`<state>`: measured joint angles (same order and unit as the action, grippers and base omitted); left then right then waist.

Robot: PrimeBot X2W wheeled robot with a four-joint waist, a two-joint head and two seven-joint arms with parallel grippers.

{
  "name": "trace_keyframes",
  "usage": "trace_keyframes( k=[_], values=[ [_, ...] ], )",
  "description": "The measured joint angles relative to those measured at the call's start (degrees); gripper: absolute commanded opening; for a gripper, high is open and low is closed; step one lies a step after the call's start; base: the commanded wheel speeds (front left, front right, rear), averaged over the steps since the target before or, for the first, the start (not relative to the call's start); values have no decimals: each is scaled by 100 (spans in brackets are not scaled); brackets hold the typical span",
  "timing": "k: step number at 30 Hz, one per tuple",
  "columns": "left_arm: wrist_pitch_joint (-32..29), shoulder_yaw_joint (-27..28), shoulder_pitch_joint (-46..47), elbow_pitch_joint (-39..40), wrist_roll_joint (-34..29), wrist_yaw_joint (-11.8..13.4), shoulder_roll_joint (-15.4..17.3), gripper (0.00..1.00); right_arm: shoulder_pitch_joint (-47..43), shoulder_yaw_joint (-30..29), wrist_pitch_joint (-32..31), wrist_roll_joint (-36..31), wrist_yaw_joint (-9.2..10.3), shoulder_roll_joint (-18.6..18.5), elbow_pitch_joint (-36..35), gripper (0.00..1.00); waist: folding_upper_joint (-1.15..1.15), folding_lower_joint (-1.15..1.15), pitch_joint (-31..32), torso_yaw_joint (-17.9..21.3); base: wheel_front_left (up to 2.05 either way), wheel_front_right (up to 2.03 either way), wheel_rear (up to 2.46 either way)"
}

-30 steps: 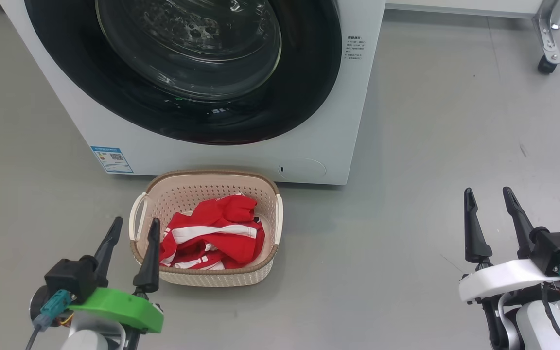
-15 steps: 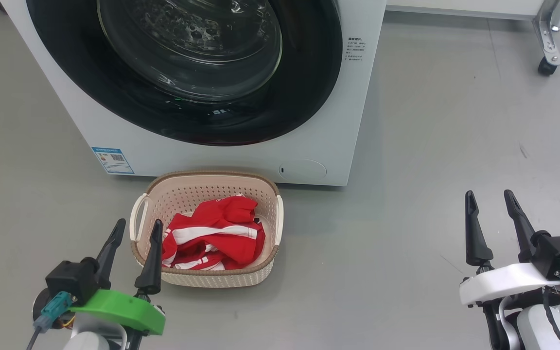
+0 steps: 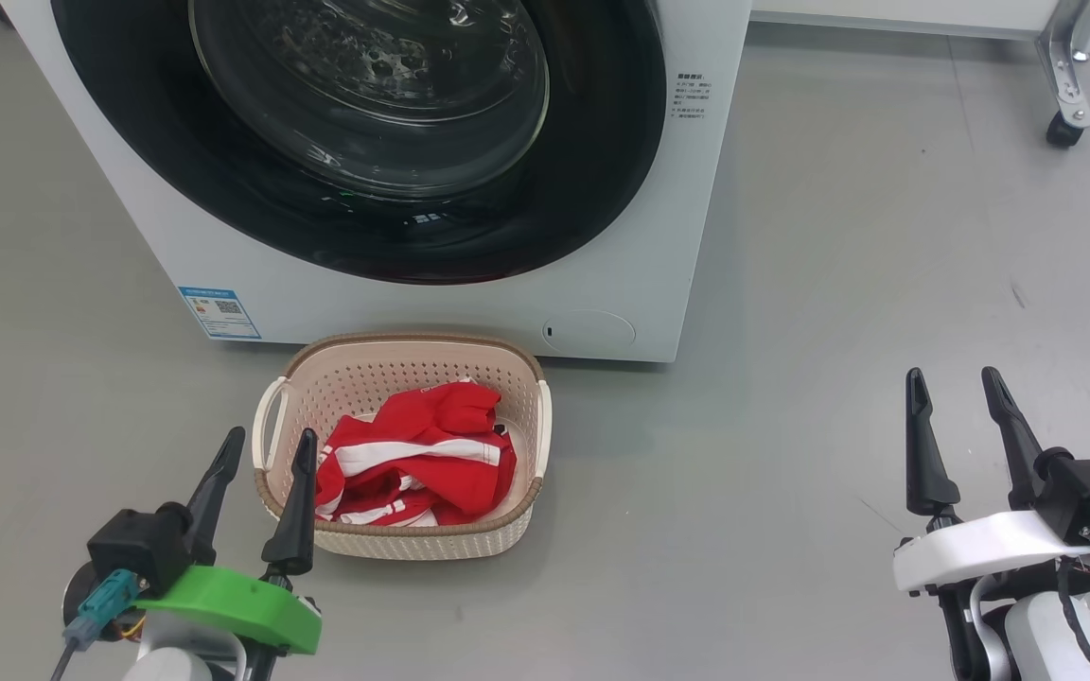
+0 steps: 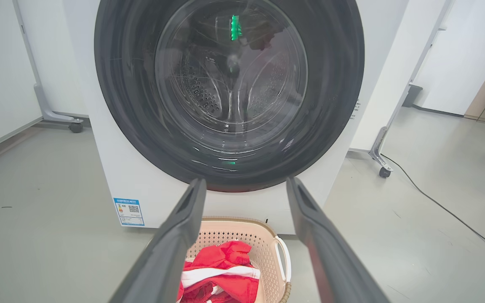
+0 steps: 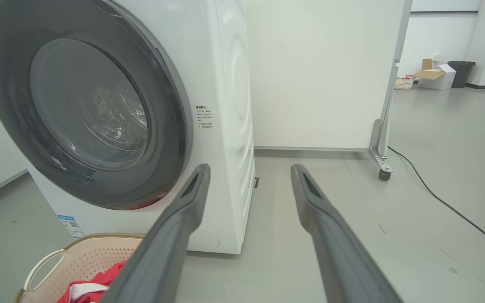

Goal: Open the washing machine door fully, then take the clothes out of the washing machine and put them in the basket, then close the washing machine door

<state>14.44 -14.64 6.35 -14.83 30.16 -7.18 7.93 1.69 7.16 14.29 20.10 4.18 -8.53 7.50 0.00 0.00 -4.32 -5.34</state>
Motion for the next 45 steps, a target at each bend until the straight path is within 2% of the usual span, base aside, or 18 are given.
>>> trace_keyframes(
  k=[8, 9, 16, 20, 45],
  values=[
    [0, -1, -14, 20, 8, 0, 7, 100, -15, -10, 0, 0, -3, 1, -4, 100, 0, 0, -9, 11, 0, 0, 0],
    [0, -4, -15, 20, 25, 0, 5, 0, -15, -10, 0, 0, -4, 1, -4, 0, 0, 0, -10, 13, 0, 0, 0],
    [-27, -60, -197, -216, 74, 0, -123, 0, -195, 32, -20, 80, -10, 142, 263, 0, 0, 0, -8, 18, 0, 0, 0],
    [-51, -32, -197, -186, 325, 0, -129, 0, -195, 16, -54, 271, -58, 145, 268, 0, 0, 0, 7, 38, 0, 0, 0],
    [-569, 410, -200, -124, 2001, 0, -201, 0, -186, -365, -595, 2298, -335, 282, 380, 0, 0, 0, 125, 183, 0, 0, 0]
  ],
)
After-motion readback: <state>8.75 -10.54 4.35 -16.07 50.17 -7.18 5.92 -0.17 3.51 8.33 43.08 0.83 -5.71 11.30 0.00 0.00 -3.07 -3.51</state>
